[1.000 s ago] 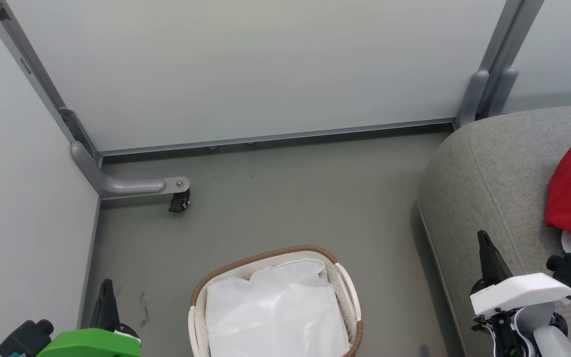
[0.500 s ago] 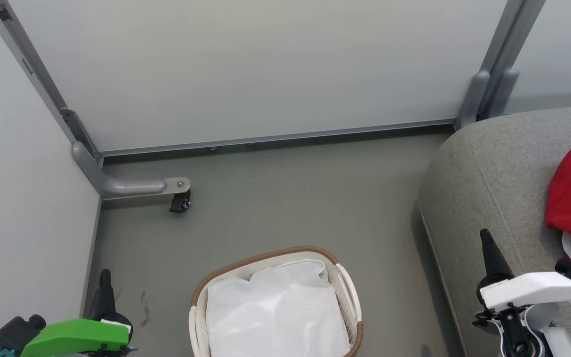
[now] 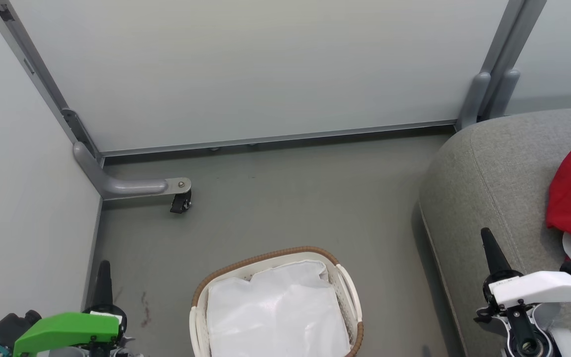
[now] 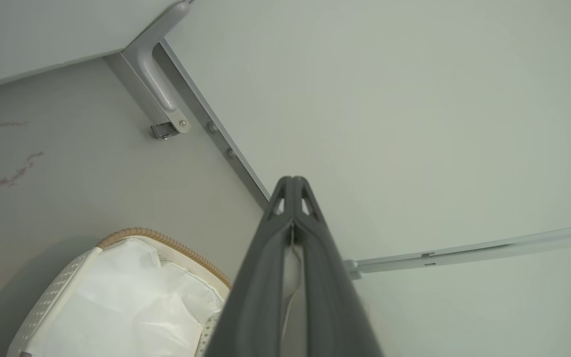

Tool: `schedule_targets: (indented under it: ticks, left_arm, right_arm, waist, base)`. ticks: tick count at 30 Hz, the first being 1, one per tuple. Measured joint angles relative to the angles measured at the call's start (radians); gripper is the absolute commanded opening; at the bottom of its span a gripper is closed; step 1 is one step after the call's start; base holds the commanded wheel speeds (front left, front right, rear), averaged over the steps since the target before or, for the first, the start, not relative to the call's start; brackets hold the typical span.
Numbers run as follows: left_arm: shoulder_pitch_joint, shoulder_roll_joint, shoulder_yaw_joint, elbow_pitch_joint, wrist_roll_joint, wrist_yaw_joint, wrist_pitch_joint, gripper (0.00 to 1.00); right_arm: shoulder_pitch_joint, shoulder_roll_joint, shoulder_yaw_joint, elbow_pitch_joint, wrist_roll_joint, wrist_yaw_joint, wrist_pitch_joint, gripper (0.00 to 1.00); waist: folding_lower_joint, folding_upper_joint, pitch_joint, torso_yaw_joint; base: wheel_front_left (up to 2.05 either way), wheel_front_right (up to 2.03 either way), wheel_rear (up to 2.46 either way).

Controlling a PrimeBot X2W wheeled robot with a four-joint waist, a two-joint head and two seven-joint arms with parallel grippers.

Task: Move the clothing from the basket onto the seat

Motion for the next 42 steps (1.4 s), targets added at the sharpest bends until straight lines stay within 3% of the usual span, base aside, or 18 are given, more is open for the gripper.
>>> schedule_targets:
  ticks: [42]
  left_arm:
    - [-0.040,0.002,0.017,-0.037,-0.328,0.000,0.091,0.00]
  right_arm:
    - [0.004,-0.003,-0.020,-0.042,0.370,0.000,0.094,0.00]
  waist:
    - [0.0000,0.0000,-0.006,0.006]
  base:
    - [0.00,0.00,0.00]
